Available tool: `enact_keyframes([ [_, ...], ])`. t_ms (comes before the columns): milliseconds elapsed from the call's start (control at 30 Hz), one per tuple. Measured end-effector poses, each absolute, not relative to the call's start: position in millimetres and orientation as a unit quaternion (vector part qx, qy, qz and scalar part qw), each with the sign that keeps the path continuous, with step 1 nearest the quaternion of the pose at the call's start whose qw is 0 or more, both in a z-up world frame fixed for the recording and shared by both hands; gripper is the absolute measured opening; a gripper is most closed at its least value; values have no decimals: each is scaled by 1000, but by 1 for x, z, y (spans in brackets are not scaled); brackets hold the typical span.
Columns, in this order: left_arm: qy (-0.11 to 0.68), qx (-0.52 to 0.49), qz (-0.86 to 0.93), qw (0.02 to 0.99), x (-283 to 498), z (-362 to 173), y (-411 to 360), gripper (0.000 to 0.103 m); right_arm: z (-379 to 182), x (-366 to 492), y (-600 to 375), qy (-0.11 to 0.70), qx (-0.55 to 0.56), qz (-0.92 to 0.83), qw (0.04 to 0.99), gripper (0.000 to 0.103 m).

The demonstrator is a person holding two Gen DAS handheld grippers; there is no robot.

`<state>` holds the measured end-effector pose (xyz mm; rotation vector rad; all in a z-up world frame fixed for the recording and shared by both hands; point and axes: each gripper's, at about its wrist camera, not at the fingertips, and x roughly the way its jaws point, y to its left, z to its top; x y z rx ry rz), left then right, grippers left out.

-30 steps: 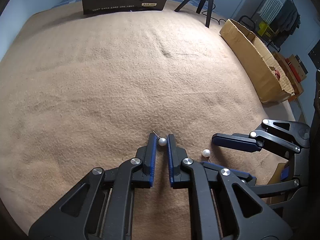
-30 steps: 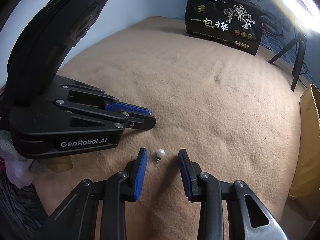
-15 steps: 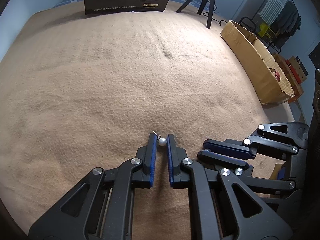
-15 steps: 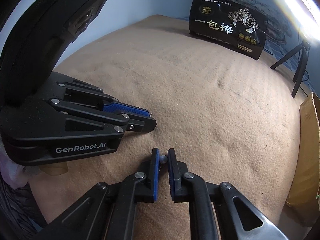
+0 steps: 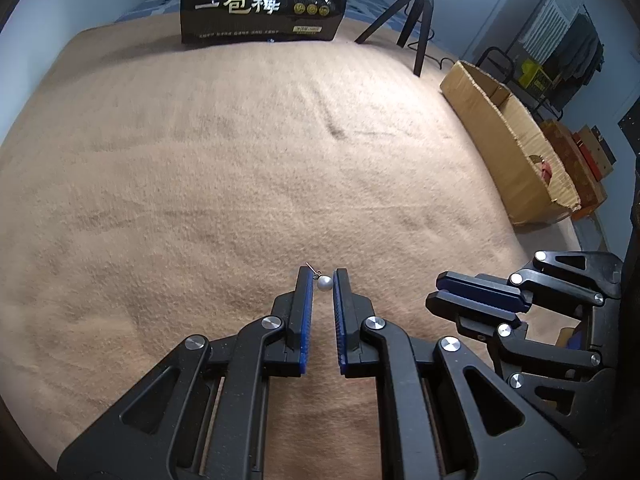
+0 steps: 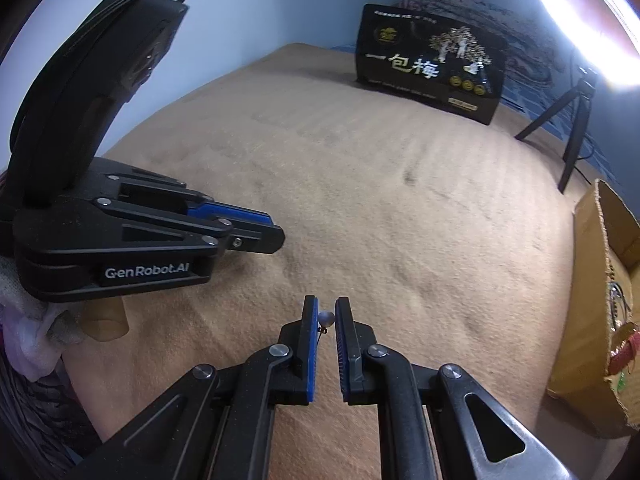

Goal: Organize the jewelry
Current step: 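Close the left tool on one pearl stud while the right tool grasps the other, then carry both pearl studs over the cardboard box and lower them inside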

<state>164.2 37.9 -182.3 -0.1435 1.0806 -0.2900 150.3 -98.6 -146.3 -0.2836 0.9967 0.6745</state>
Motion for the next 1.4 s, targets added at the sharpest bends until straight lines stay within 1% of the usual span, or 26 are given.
enact_keyframes([
  [400, 488, -58, -157, 856, 166, -155, 8, 8, -122, 151, -127, 468, -112, 270, 834, 6],
  [933, 452, -57, -186, 870, 169, -117, -38, 8, -86, 161, -180, 439, -81, 232, 864, 6],
  [1400, 416, -49, -218, 881, 173, -80, -87, 8, -50, 181, -247, 415, -36, 186, 890, 6],
])
